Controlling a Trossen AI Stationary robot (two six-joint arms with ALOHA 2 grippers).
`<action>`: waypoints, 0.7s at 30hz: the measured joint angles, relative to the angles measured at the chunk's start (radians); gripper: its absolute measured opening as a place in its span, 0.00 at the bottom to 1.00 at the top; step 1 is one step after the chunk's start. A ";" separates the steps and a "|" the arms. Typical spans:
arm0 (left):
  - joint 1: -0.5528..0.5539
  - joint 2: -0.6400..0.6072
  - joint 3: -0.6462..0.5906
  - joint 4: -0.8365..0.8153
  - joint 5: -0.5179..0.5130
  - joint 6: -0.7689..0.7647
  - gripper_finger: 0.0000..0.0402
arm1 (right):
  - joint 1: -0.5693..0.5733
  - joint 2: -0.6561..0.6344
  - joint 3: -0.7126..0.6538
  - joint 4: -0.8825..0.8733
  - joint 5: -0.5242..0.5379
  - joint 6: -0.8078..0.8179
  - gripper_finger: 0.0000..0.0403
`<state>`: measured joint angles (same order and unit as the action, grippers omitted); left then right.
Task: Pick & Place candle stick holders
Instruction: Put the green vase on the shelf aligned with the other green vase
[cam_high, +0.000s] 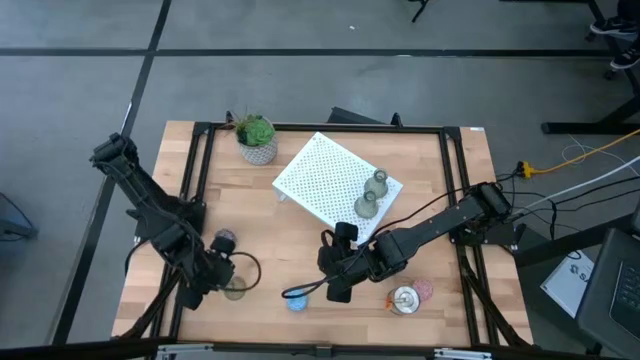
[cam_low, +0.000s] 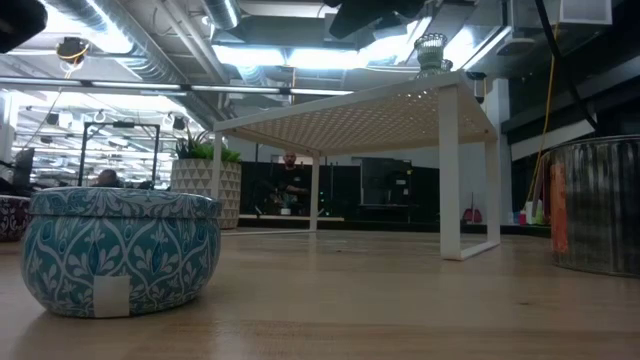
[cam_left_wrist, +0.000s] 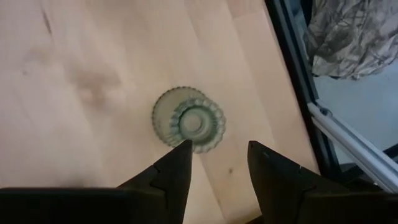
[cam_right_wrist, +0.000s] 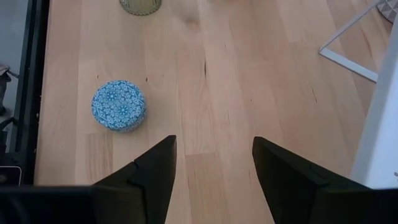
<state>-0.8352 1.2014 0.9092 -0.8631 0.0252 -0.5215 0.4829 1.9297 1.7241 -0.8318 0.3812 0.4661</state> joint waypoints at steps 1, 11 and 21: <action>-0.007 0.008 0.000 0.009 -0.001 0.000 0.38 | 0.000 0.000 0.000 0.000 0.000 -0.002 0.53; -0.050 0.088 0.000 0.040 -0.009 0.019 0.38 | 0.000 0.000 0.000 0.000 0.003 -0.010 0.53; -0.061 0.209 0.006 0.052 -0.037 0.134 0.33 | -0.008 0.000 0.000 0.000 0.003 -0.010 0.53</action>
<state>-0.8963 1.4109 0.9155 -0.8113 -0.0123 -0.3876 0.4746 1.9297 1.7237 -0.8314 0.3840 0.4557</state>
